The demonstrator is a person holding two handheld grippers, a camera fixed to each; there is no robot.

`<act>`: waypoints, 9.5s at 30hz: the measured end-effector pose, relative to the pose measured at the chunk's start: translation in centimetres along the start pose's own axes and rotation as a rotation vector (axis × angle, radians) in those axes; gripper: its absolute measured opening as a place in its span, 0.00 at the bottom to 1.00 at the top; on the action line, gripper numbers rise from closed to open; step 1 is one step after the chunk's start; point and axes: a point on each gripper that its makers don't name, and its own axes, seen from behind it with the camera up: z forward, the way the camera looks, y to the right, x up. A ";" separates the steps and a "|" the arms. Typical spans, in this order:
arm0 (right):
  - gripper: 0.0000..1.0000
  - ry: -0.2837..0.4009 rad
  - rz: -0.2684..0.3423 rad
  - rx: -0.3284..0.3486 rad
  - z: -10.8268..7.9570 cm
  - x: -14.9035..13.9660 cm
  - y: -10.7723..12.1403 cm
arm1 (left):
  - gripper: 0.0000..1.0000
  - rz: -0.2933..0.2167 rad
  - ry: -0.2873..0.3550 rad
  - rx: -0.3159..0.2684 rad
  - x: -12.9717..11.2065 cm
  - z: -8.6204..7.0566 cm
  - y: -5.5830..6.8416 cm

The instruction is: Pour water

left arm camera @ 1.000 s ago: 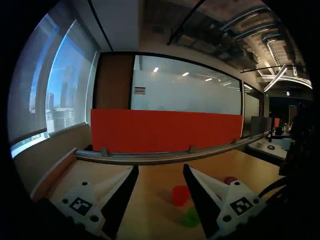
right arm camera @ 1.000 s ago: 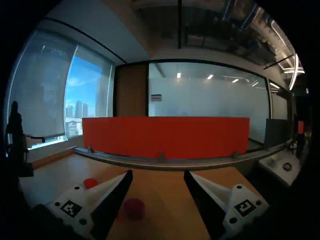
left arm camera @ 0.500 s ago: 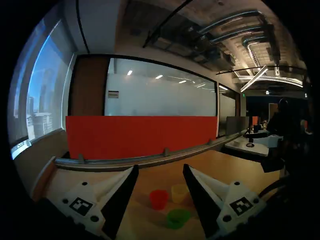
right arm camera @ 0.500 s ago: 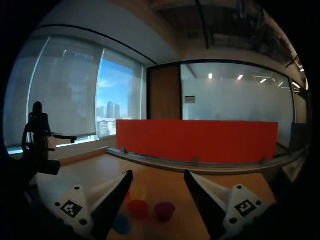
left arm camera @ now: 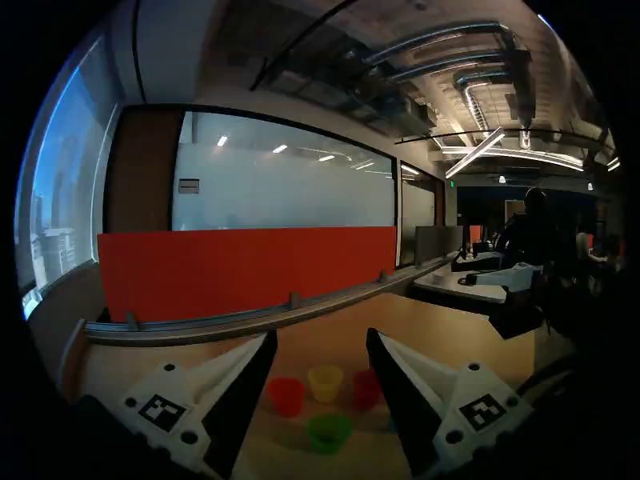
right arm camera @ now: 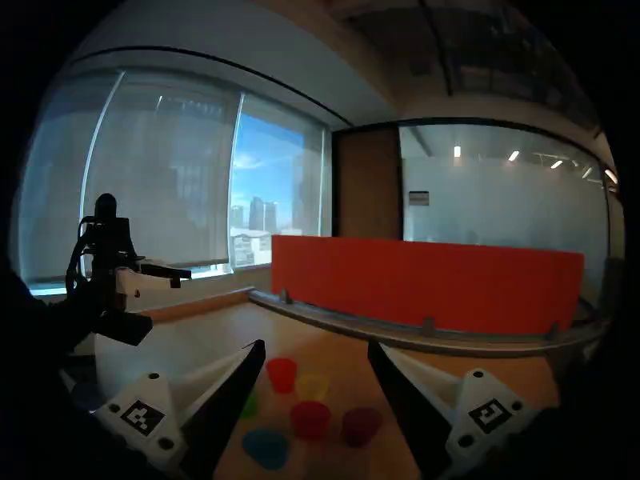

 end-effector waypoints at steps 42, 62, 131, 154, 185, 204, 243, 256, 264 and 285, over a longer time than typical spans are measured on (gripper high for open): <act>0.99 -0.304 -0.052 0.136 0.0 -11.4 -2.5 | 0.82 0.036 -0.247 -0.132 -11.0 1.9 1.3; 0.99 -0.408 -0.075 0.150 0.4 -17.5 -3.5 | 0.82 0.042 -0.370 -0.123 -18.2 2.1 1.0; 0.99 -0.530 -0.053 0.252 6.7 -27.6 -7.1 | 0.82 0.051 -0.558 -0.144 -25.5 2.6 0.7; 0.89 -0.514 -0.042 0.253 5.8 -26.8 -7.1 | 0.82 0.045 -0.550 -0.149 -25.2 3.1 1.0; 0.89 -0.444 -0.066 0.162 3.5 -21.9 -3.6 | 0.82 0.041 -0.611 -0.166 -27.2 6.8 1.6; 0.89 -0.464 -0.056 0.170 3.8 -23.1 -3.1 | 0.82 0.045 -0.629 -0.178 -27.9 9.0 1.7; 0.89 -0.395 -0.074 0.161 3.1 -19.2 -4.6 | 0.80 -0.018 -0.321 -0.146 -18.4 8.3 1.8; 0.89 -0.347 -0.089 0.165 2.8 -16.9 -5.6 | 0.80 0.034 -0.154 -0.135 -12.6 6.4 3.2; 0.89 -0.319 -0.091 0.166 2.6 -15.7 -5.9 | 0.80 0.024 -0.085 -0.137 -10.7 5.6 4.1; 0.89 -0.247 -0.068 0.170 3.6 -13.5 -6.5 | 0.80 -0.029 -0.016 -0.142 -9.1 4.6 4.6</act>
